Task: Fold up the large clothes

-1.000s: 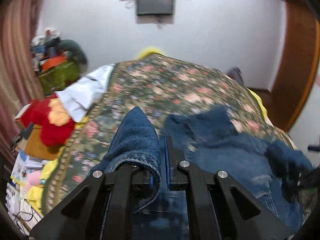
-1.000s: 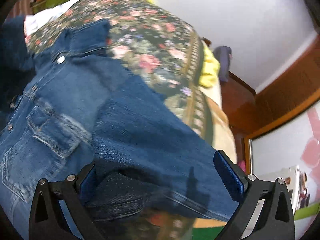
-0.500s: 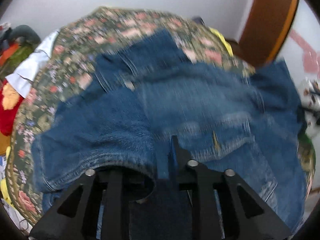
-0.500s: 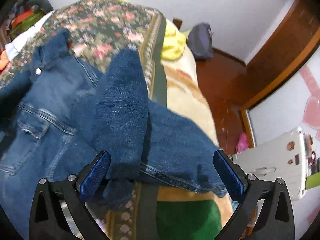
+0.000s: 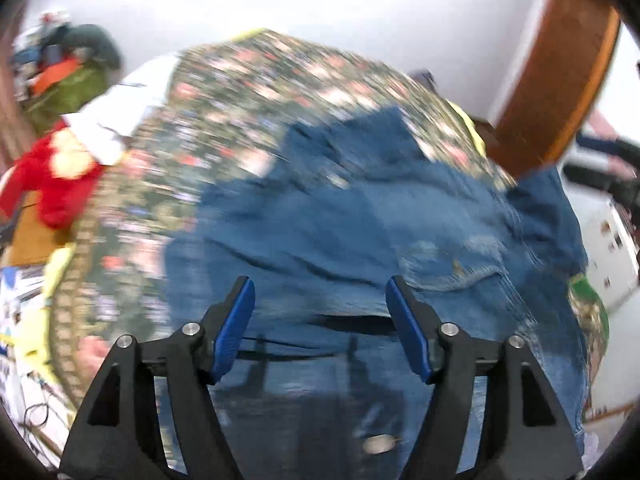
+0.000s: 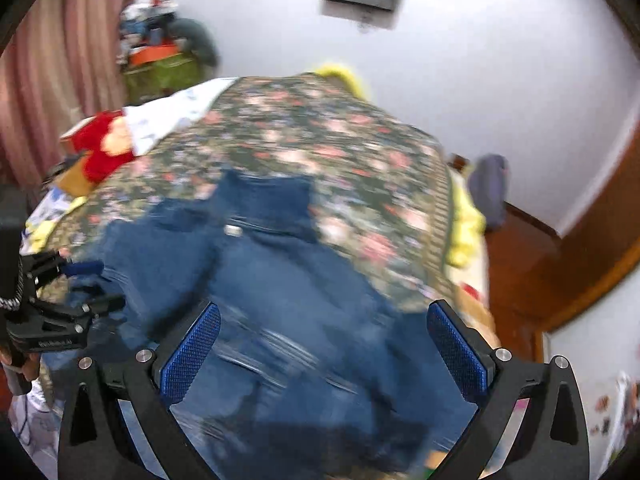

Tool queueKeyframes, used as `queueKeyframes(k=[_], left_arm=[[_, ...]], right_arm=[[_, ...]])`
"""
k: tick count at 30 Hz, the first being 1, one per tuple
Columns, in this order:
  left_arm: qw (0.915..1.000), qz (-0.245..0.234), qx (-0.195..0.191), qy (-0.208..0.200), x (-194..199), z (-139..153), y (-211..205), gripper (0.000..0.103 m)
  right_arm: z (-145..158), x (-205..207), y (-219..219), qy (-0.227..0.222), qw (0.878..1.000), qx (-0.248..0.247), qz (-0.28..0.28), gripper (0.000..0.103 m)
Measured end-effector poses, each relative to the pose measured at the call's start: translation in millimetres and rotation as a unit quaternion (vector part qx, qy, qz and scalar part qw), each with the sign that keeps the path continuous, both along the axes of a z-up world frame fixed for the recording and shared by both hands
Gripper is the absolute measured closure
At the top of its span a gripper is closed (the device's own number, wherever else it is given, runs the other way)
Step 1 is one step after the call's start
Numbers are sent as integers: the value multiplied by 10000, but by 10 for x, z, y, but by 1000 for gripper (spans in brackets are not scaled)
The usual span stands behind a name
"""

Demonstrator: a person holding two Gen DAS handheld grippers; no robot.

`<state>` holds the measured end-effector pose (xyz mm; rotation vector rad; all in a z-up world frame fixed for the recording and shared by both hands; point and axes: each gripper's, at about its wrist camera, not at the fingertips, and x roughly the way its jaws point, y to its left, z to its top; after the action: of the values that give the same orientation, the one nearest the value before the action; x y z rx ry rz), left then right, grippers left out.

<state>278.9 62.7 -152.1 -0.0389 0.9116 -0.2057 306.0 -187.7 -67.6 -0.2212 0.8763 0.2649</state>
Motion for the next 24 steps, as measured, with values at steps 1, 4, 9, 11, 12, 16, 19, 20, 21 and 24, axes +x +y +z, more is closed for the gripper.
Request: queueKeyframes(k=[1, 4, 9, 11, 12, 16, 19, 20, 21, 24], left_arm=[[9997, 201, 78, -87, -22, 60, 169, 34], [9966, 706, 347, -255, -76, 135, 585, 33], [9894, 1335, 535, -180, -194, 26, 1165, 33], [9879, 1451, 536, -106, -244, -57, 1309, 33], [9871, 1510, 528, -59, -259, -102, 1369, 33], [9850, 1663, 441, 95, -360, -276, 1580, 33], [9842, 1719, 381, 199, -387, -384, 1654, 33], [9842, 1722, 345, 233, -400, -414, 1665, 33], [9843, 1720, 298, 277, -402, -449, 1674, 33], [9843, 1703, 203, 415, -400, -565, 1704, 33]], right_arm=[[-24, 53, 98, 40, 9999, 33, 111, 0], [-138, 152, 599, 246, 9981, 143, 546, 0], [-459, 286, 1321, 770, 9914, 217, 1036, 0], [-618, 333, 1597, 1102, 9865, 315, 1173, 0], [-710, 349, 1759, 1282, 9831, 333, 1262, 0], [-964, 338, 2202, 1540, 9755, 174, 1560, 0], [-1137, 316, 2517, 1643, 9688, 14, 1857, 0], [-1203, 310, 2615, 1684, 9662, -41, 1950, 0], [-1289, 307, 2721, 1754, 9633, -104, 2027, 0], [-1523, 339, 2908, 2004, 9574, -167, 2070, 7]])
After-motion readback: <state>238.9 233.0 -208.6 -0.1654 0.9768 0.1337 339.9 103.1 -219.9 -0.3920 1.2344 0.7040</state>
